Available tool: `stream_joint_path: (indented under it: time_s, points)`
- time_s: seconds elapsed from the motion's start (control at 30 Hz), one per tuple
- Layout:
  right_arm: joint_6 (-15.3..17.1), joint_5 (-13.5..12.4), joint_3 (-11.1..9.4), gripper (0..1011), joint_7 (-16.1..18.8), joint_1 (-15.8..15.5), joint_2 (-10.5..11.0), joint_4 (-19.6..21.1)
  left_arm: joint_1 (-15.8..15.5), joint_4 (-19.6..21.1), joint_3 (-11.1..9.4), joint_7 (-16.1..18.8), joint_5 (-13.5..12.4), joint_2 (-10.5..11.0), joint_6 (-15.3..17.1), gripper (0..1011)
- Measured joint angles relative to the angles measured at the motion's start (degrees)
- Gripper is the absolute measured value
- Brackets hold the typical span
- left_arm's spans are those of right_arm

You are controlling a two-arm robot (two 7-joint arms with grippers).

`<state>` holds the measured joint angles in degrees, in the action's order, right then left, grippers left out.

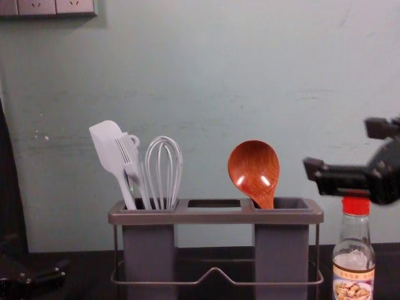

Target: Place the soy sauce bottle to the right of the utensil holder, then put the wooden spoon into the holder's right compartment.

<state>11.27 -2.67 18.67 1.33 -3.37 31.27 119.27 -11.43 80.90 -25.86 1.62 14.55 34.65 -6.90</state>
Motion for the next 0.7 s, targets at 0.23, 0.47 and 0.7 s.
stream_joint_path:
  time_s: [0.23,0.47,0.7]
  points:
    - [-6.8,4.0,-0.4,1004,-8.6,-7.5,-4.5,-2.2,0.0,0.0,0.0,0.0,0.0,0.0,0.0,1012]
    - [-3.8,1.0,-2.2,1004,-10.1,-11.7,-8.2,-2.1,0.0,0.0,0.0,0.0,0.0,0.0,0.0,1011]
    - [-0.1,-5.2,-4.4,1004,-8.0,-13.4,-11.5,-2.2,0.0,0.0,0.0,0.0,0.0,0.0,0.0,1011]
